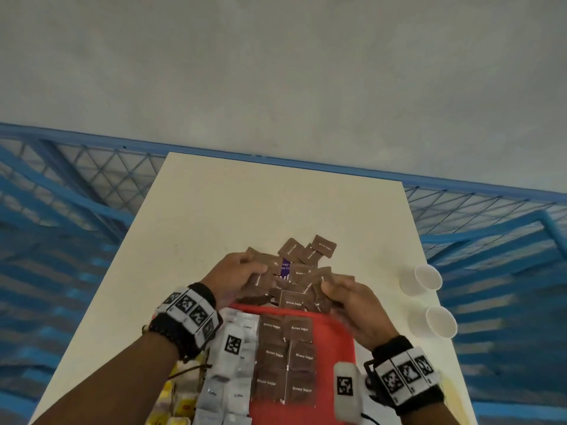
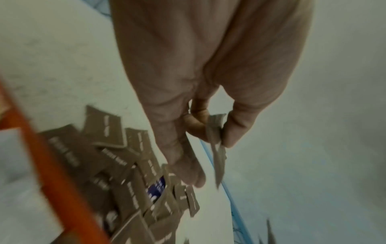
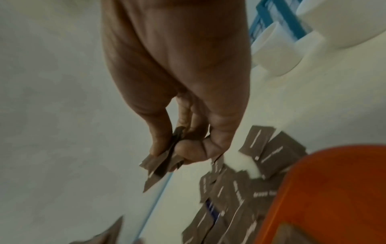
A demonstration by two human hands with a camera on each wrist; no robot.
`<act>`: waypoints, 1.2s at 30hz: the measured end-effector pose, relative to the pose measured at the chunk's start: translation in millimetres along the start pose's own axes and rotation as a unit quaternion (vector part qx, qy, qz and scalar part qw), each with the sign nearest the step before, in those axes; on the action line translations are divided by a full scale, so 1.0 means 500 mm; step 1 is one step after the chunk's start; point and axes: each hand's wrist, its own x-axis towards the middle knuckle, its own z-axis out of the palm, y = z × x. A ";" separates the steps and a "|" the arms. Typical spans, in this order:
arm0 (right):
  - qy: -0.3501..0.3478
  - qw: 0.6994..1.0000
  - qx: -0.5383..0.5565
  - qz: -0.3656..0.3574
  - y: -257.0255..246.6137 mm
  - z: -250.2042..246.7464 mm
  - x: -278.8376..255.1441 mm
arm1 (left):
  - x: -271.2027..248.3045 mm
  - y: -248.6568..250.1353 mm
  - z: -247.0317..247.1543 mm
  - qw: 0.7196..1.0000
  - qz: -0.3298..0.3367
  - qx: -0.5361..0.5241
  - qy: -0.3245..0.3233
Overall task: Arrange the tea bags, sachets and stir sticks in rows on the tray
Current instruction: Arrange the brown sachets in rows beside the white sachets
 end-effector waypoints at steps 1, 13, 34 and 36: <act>-0.032 0.999 -0.009 0.001 0.005 0.021 -0.014 | -0.015 -0.018 0.004 0.999 -0.026 -0.036 -0.016; -0.106 0.861 -0.490 -0.084 0.080 0.185 -0.012 | -0.130 -0.161 0.020 0.960 -0.154 -0.226 -0.054; -0.096 0.700 -0.702 -0.086 0.065 0.034 0.227 | -0.138 -0.167 -0.058 0.948 -0.099 -0.299 -0.033; -0.114 0.698 -0.701 -0.090 0.064 0.033 0.224 | -0.142 -0.160 -0.056 0.950 -0.098 -0.294 -0.033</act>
